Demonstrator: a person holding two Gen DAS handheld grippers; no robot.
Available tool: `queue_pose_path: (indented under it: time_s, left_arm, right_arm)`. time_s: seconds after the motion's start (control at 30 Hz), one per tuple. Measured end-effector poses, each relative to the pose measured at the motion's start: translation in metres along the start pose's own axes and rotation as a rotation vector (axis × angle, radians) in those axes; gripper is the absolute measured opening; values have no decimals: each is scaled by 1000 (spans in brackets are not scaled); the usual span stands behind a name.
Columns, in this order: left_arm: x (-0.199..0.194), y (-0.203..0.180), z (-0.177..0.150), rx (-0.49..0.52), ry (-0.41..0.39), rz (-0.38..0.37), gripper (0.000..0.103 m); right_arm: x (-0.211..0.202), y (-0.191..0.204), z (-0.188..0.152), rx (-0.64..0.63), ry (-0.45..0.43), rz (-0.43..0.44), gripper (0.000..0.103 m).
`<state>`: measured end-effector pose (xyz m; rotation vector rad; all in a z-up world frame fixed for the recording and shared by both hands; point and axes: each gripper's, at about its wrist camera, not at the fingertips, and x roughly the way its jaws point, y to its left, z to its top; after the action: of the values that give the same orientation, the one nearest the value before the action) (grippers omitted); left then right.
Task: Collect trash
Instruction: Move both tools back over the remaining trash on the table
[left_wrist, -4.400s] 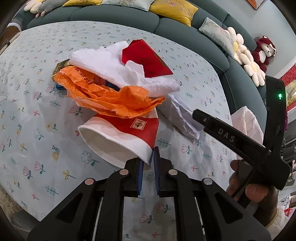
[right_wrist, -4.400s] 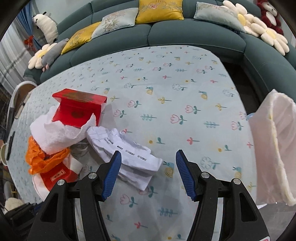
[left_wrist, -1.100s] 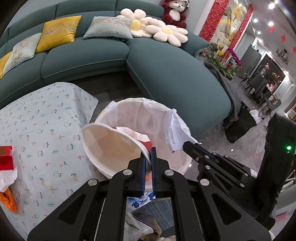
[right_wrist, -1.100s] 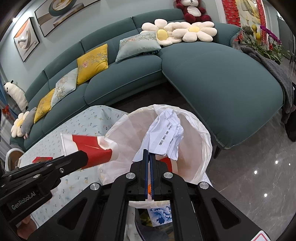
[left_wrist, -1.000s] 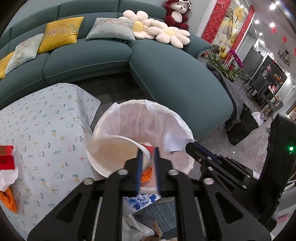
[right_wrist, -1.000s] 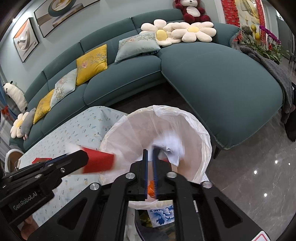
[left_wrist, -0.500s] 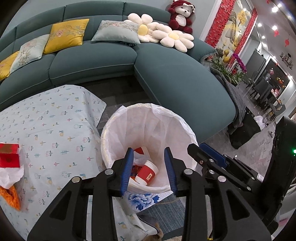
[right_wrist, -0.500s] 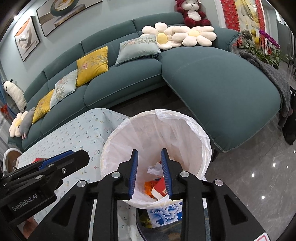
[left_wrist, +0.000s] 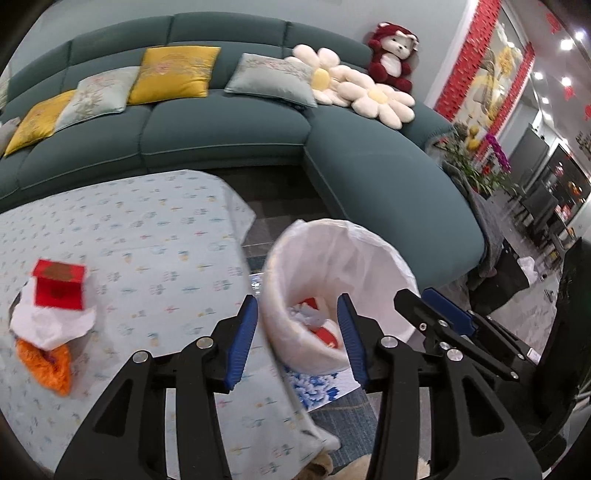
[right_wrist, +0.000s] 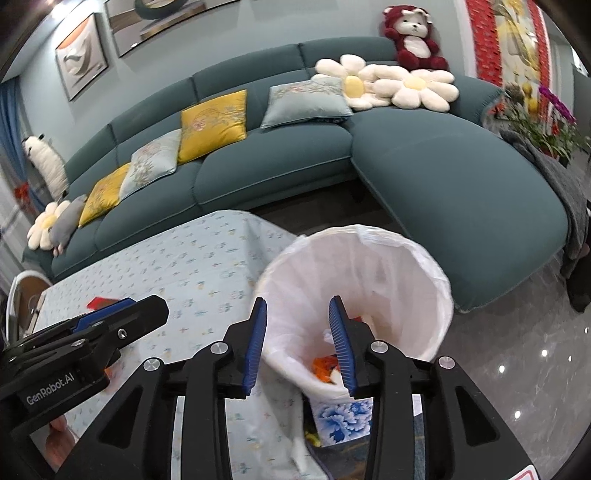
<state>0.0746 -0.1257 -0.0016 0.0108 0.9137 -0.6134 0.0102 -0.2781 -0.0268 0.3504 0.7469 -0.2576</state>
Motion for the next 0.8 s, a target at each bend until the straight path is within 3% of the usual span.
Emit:
queue_pose_path:
  time_s: [0.33, 0.4, 0.8]
  left_arm:
    - [-42, 84, -26, -130, -26, 114, 51]
    - [-51, 105, -33, -164, -32, 144, 56]
    - [-83, 209, -64, -318, -37, 255, 63]
  right_arm:
    - [-4, 79, -16, -104, 32, 73, 36]
    - [-4, 95, -21, -125, 39, 85, 36]
    - [14, 188, -44, -247, 113, 163, 36]
